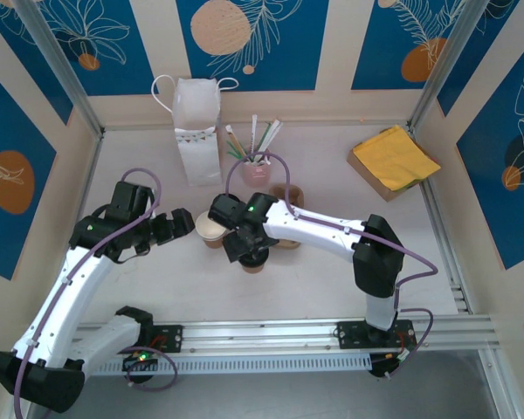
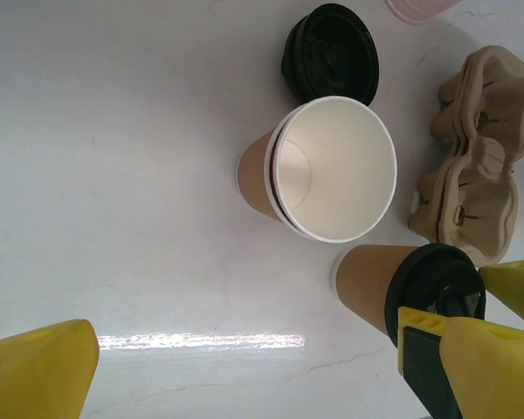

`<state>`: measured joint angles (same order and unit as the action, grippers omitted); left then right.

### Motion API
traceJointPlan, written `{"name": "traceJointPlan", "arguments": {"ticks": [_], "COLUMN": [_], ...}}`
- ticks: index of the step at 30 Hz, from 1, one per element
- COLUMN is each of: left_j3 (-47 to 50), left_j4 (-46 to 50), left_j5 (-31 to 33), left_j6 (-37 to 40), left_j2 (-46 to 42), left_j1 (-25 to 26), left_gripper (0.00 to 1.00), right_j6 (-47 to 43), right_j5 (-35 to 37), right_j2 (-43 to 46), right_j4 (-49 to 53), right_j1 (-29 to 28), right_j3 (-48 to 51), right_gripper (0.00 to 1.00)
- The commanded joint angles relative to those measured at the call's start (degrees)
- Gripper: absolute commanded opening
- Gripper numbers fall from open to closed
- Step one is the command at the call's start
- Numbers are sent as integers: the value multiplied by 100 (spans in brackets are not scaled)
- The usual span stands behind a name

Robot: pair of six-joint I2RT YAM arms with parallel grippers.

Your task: Pack the takeout coffee

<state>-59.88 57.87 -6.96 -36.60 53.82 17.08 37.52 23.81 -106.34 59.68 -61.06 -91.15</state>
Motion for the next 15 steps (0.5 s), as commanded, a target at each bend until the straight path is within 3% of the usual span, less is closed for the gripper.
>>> {"name": "traceJointPlan", "arguments": {"ticks": [1, 4, 6, 12, 15], "left_j3": [-72, -58, 12, 326, 449], "left_j4": [-42, -131, -221, -610, -777], "left_j5": [-153, -375, -546, -957, -976], "left_j6": [128, 97, -5, -450, -690], "left_j2": [0, 5, 7, -12, -21], "left_j1": [-53, -59, -56, 8, 199], "left_gripper": [100, 100, 99, 86, 79], "right_j6": [-17, 39, 74, 286, 376], "right_j5": [62, 39, -26, -260, -449], "right_j2": [135, 298, 494, 1080, 1248], "right_j4": [223, 218, 87, -270, -333], "right_j1": [31, 48, 77, 273, 374], "right_j3": [-242, -216, -87, 463, 688], "right_gripper": [87, 87, 80, 76, 64]}}
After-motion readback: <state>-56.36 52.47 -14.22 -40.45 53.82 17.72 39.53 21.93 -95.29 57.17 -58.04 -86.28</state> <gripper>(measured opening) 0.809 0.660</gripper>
